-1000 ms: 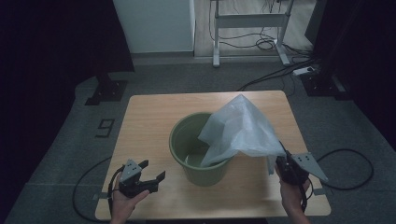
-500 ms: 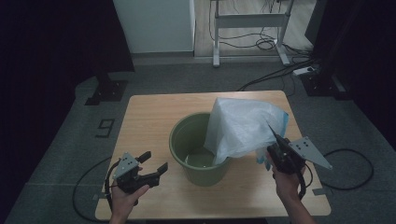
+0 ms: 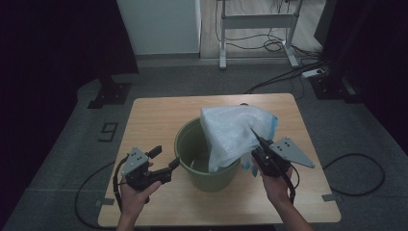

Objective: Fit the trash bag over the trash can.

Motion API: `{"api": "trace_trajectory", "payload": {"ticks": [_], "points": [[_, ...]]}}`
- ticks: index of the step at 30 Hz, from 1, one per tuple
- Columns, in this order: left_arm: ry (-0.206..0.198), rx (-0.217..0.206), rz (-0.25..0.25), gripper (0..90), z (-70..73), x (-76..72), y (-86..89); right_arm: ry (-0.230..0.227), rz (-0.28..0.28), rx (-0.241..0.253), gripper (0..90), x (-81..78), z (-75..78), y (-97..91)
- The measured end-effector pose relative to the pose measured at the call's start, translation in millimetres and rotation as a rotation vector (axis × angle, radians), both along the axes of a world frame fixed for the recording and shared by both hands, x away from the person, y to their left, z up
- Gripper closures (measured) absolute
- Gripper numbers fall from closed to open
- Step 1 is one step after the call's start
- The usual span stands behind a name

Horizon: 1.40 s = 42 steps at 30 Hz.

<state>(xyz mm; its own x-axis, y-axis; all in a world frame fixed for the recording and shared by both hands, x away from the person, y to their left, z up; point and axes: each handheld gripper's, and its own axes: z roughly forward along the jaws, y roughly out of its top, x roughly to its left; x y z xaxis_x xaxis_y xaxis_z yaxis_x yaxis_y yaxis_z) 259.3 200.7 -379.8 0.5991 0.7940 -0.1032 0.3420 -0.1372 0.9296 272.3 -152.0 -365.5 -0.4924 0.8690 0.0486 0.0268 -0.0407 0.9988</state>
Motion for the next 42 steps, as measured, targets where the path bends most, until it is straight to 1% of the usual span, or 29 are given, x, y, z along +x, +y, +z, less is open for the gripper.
{"api": "trace_trajectory", "payload": {"ticks": [1,5,6,9,10,13,15,17,18,19,20,21,22,23,24,25,26,27,28,29,30,31,32,34,38,42], "points": [[0.001,0.000,0.000,23.5,1.8,2.1,-2.7,0.003,0.015,-0.010,87.5,-0.4,-1.4,5.2],[0.004,-0.012,0.000,23.1,6.3,5.4,-7.2,0.001,0.032,-0.028,86.7,-1.2,-3.5,12.3],[-0.004,-0.015,0.016,22.2,9.7,6.0,-10.2,0.004,0.042,-0.039,85.9,-1.6,-5.1,16.5],[-0.009,-0.017,0.015,21.6,12.4,5.3,-12.0,0.005,0.044,-0.051,85.7,-2.1,-6.5,19.6],[-0.013,-0.016,0.013,21.4,13.3,4.3,-12.7,0.011,0.047,-0.060,85.7,-2.2,-7.4,21.2],[-0.016,-0.006,0.002,21.1,13.7,1.6,-14.0,0.023,0.050,-0.063,85.8,-1.3,-8.8,22.1],[-0.016,-0.003,-0.005,21.1,12.4,0.4,-14.9,0.024,0.051,-0.065,85.7,-1.1,-9.2,22.2],[-0.023,0.009,-0.011,19.8,11.1,-1.1,-16.3,0.027,0.053,-0.065,85.7,-0.7,-9.6,22.7],[-0.028,0.009,-0.025,18.6,10.7,-1.9,-17.8,0.030,0.055,-0.064,85.7,-0.1,-9.7,23.3],[-0.038,0.009,-0.026,18.1,11.0,-2.5,-18.6,0.031,0.055,-0.065,85.7,0.2,-9.8,23.7],[-0.038,0.009,-0.026,17.7,11.0,-2.5,-18.6,0.031,0.055,-0.065,85.7,0.2,-9.8,23.7],[-0.050,0.011,-0.025,17.7,11.6,-3.2,-19.4,0.033,0.056,-0.065,85.7,0.5,-10.0,24.2],[-0.076,0.008,-0.022,17.0,13.4,-4.7,-20.5,0.036,0.057,-0.068,85.7,0.9,-10.2,25.0],[-0.076,0.008,-0.022,16.9,13.4,-4.7,-20.5,0.036,0.057,-0.068,85.7,0.9,-10.2,25.0],[-0.104,0.002,-0.021,16.9,15.4,-6.3,-21.1,0.038,0.057,-0.070,85.7,1.0,-10.3,25.5],[-0.104,0.002,-0.021,16.6,15.4,-6.3,-21.1,0.038,0.057,-0.070,85.7,1.0,-10.3,25.5],[-0.135,-0.008,-0.018,15.8,15.9,-8.3,-21.5,0.039,0.057,-0.070,85.7,1.3,-10.2,25.7],[-0.151,-0.014,-0.018,15.3,15.3,-9.5,-21.9,0.039,0.057,-0.070,85.7,1.4,-10.1,25.6],[-0.165,-0.020,-0.019,14.9,14.2,-10.8,-22.8,0.039,0.057,-0.069,85.7,1.4,-10.0,25.6],[-0.165,-0.020,-0.019,14.6,14.2,-10.8,-22.8,0.039,0.057,-0.069,85.7,1.4,-10.0,25.6],[-0.181,-0.018,-0.025,14.5,11.7,-12.7,-25.5,0.042,0.058,-0.067,85.7,1.5,-10.0,25.7],[-0.181,-0.018,-0.025,14.5,11.7,-12.7,-25.5,0.042,0.058,-0.067,85.7,1.5,-10.0,25.7],[-0.194,-0.008,-0.028,14.5,10.3,-14.2,-28.7,0.046,0.058,-0.068,85.7,1.6,-9.9,26.6],[-0.198,-0.009,-0.031,14.4,10.2,-14.9,-30.3,0.047,0.058,-0.070,85.7,1.8,-9.7,27.2],[-0.210,-0.016,-0.054,14.4,12.7,-17.3,-36.5,0.052,0.060,-0.078,85.7,2.1,-7.0,30.7],[-0.203,-0.013,-0.068,13.9,12.5,-18.7,-47.7,0.068,0.062,-0.082,85.7,5.9,-3.7,36.3]]}}
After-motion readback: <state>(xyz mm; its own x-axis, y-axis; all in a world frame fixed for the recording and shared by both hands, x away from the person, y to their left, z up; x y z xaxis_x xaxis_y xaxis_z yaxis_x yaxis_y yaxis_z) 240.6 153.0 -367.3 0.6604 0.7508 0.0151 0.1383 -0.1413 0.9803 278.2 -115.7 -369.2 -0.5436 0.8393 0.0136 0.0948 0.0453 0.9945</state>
